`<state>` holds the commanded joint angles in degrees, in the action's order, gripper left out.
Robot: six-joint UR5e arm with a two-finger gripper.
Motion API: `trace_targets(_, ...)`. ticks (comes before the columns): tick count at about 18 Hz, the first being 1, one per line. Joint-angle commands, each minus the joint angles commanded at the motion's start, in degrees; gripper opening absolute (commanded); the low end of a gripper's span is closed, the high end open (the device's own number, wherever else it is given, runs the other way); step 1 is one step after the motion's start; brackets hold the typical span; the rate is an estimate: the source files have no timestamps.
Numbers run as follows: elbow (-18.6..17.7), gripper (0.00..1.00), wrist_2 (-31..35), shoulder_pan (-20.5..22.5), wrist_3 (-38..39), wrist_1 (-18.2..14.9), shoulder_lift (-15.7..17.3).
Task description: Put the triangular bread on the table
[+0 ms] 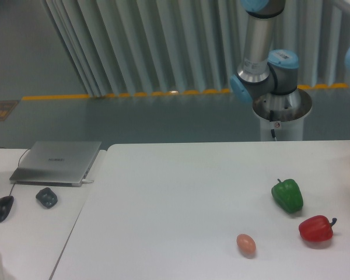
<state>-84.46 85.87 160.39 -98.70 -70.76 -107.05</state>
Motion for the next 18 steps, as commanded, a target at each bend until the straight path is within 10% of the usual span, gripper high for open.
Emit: trace_targets(18, 0.3, 1.0, -0.3, 5.5, 4.4, 6.4, -9.5)
